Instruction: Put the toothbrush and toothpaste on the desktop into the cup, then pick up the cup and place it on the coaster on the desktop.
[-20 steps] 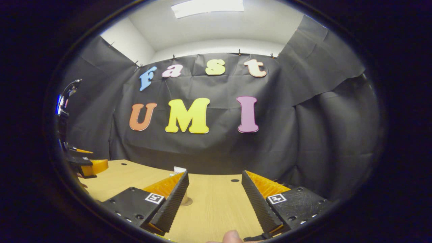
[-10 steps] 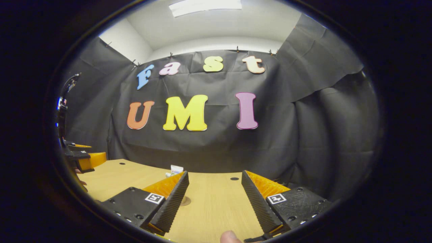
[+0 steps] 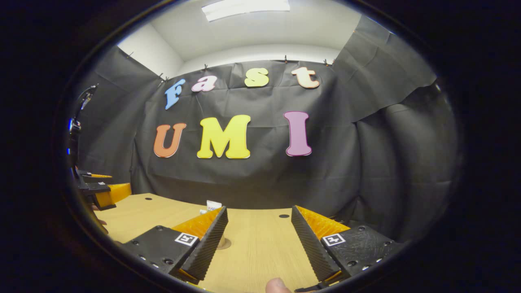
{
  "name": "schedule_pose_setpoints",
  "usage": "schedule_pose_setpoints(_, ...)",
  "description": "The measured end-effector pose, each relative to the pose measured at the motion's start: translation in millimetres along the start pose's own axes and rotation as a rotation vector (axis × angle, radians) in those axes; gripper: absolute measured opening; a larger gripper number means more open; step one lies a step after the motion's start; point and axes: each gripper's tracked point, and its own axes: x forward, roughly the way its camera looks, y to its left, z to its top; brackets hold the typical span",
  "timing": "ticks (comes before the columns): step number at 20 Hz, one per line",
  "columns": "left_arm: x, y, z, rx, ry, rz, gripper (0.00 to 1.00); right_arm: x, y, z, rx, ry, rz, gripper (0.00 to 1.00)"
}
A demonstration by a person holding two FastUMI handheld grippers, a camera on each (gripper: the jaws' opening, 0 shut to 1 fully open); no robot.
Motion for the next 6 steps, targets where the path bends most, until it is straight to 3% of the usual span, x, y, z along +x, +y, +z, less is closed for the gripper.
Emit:
schedule_pose_setpoints(1,0.5,-2.5,1.2,-0.004,-0.006,-0.003,0.99,1.4,-2.5,0.2,0.005,0.003,-0.010,0.96)
schedule_pose_setpoints(6,2.0,-3.7,0.3,-0.010,0.000,-0.002,0.98,1.7,-2.5,-5.0,0.021,0.017,-0.014,0.95)
